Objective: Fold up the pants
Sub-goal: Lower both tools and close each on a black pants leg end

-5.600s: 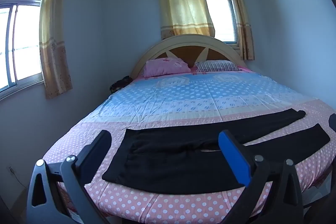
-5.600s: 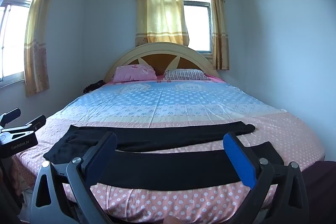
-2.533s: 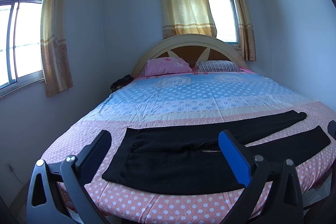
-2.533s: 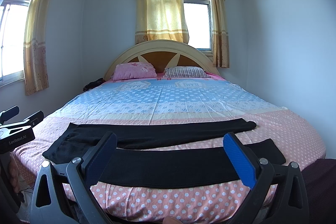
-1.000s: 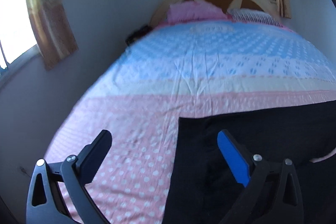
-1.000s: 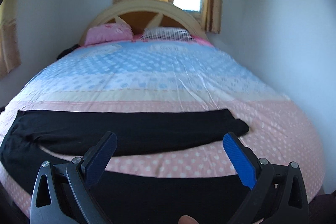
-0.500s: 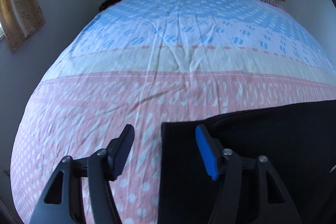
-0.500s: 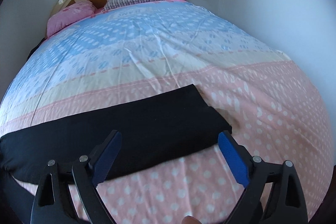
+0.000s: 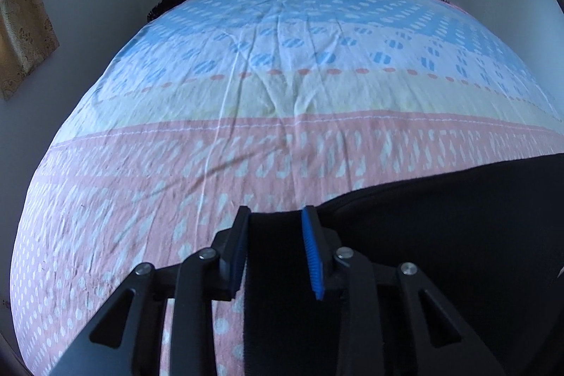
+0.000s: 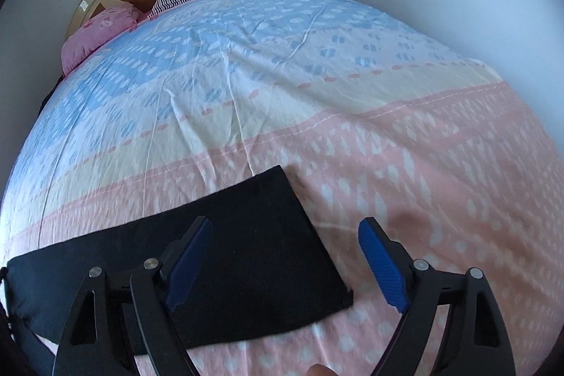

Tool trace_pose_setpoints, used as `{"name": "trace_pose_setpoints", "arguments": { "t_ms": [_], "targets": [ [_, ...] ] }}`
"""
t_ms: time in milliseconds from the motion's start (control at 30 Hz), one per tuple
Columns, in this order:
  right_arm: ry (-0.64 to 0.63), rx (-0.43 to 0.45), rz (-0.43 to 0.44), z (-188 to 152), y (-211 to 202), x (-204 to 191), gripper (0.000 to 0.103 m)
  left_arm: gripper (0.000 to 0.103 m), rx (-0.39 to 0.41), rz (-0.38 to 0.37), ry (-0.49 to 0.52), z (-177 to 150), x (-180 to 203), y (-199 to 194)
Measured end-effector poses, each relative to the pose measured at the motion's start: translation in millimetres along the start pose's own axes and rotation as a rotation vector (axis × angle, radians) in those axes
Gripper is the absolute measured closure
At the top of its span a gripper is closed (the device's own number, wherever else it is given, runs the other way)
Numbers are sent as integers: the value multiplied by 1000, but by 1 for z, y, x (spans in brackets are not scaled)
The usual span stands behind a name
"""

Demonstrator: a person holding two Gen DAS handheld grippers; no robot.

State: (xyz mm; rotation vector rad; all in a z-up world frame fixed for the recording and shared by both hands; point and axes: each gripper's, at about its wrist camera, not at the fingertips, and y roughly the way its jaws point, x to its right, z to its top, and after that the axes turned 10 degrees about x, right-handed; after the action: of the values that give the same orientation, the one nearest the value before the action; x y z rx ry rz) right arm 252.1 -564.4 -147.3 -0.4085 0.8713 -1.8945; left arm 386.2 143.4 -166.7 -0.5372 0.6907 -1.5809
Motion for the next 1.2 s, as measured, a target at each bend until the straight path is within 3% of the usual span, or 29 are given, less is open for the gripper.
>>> {"name": "trace_pose_setpoints", "arguments": {
  "t_ms": [333, 367, 400, 433, 467, 833, 1200],
  "targets": [
    [22, -90, 69, 13, 54, -9, 19, 70, 0, 4, 4, 2, 0, 3],
    [0, -84, 60, 12, 55, -14, 38, 73, 1, -6, 3, 3, -2, 3],
    [-23, -81, 61, 11, 55, -18, 65, 77, 0, -19, -1, 3, -3, 3],
    [-29, -75, 65, 11, 53, -19, 75, 88, -2, -34, -9, 3, -5, 2],
    [-18, -70, 78, 11, 51, -17, 90, 88, 3, -68, -16, 4, -7, 0],
    [-36, 121, 139, 10, -41, -9, 93, 90, 173, -144, -99, 15, -22, -50],
    [17, 236, 179, -30, -117, 17, 93, 90, 284, -223, -159, -13, -34, -106]
  ]
}}
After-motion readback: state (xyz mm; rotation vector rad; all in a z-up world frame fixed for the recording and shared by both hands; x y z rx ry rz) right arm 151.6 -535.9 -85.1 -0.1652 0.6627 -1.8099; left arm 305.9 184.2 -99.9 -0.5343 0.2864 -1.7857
